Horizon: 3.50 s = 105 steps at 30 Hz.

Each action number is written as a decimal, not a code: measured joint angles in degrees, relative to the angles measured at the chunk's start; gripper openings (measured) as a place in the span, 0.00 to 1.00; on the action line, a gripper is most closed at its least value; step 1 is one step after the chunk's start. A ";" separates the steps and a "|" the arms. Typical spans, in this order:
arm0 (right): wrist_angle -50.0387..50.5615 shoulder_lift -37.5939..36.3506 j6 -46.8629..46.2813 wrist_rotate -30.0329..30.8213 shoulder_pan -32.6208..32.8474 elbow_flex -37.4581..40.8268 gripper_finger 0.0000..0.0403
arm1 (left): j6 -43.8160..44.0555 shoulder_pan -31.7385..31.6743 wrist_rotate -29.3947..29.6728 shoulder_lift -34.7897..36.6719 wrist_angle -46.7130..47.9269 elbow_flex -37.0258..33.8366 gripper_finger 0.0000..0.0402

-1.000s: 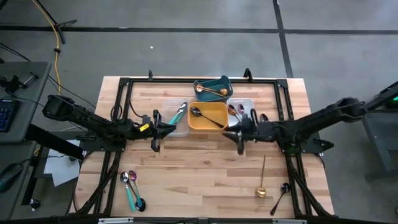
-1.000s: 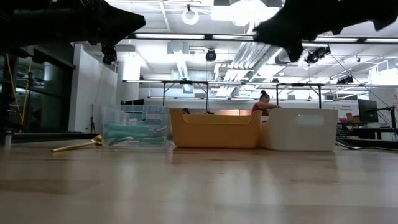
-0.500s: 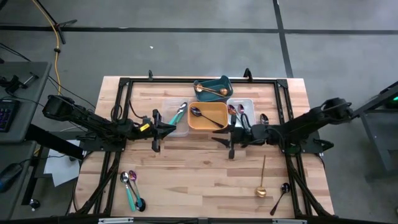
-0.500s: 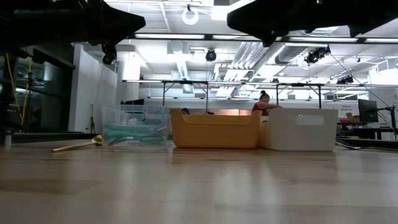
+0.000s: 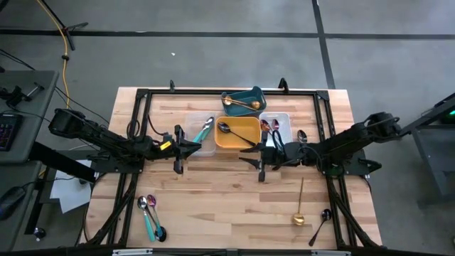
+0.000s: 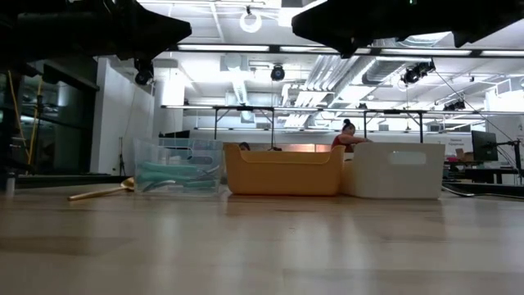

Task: Sort silverware by color (type)
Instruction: Put the distorted-color spoon into the white bin

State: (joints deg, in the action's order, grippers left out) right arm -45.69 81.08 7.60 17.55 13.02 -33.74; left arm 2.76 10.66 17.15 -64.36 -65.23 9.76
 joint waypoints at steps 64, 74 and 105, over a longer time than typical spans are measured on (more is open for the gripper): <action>0.44 -0.02 -1.60 0.53 0.00 0.02 0.27 | -0.90 0.00 -0.04 0.00 0.32 -0.02 0.05; 0.44 -0.02 -1.60 0.53 0.00 0.02 0.27 | 0.10 -0.01 -0.12 -0.02 1.22 -0.07 0.05; 2.07 -0.04 -1.70 0.51 -0.02 0.04 0.27 | 24.57 35.08 -1.79 -14.20 98.85 47.01 0.40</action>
State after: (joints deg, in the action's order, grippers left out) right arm -43.62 81.03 5.89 18.06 12.99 -33.69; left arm 27.34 45.74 15.36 -78.56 33.61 56.77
